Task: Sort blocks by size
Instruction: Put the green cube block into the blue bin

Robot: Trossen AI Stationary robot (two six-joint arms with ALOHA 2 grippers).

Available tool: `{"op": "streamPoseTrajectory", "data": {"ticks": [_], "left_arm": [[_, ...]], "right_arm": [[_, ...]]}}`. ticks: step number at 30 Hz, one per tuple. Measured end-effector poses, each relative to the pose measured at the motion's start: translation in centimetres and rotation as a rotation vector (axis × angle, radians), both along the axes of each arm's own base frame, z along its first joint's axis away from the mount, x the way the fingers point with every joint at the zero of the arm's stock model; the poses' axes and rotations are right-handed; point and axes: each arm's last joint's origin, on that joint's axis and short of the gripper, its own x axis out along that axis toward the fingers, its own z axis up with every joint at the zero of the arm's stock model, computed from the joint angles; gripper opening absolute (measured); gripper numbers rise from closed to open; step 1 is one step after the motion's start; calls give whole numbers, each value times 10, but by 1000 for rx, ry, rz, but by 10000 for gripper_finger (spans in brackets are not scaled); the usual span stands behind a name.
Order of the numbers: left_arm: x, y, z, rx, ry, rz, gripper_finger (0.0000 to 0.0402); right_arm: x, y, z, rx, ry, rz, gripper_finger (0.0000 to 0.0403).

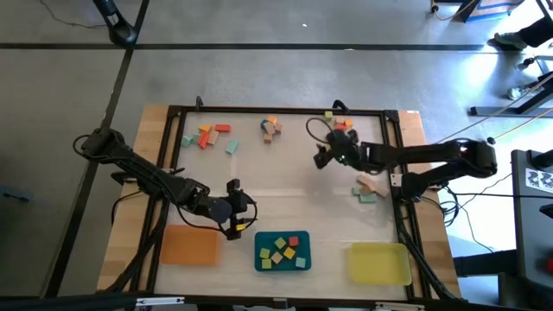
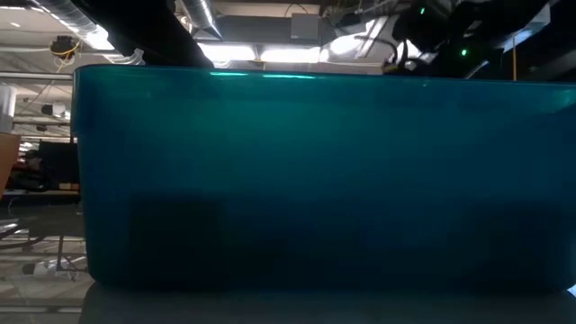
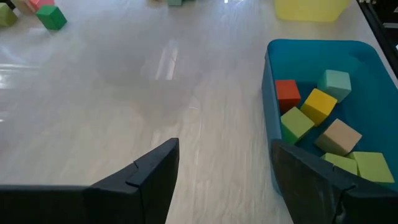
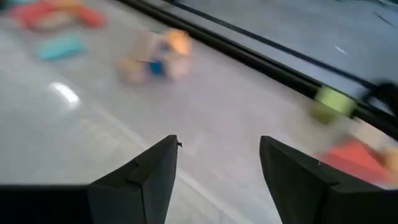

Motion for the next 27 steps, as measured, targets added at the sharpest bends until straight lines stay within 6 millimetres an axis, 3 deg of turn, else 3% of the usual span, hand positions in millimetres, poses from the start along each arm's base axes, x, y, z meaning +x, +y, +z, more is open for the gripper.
{"op": "streamPoseTrajectory", "data": {"ticks": [6,18,27], "left_arm": [[0,0,0,0,0,0,237],[0,0,0,0,-1,0,237],[0,0,0,0,-1,0,237]], "right_arm": [[-3,-15,-15,91,61,-50,225],[-4,-46,-56,157,106,-353,225],[7,-55,-67,128,39,-373,225]]}}
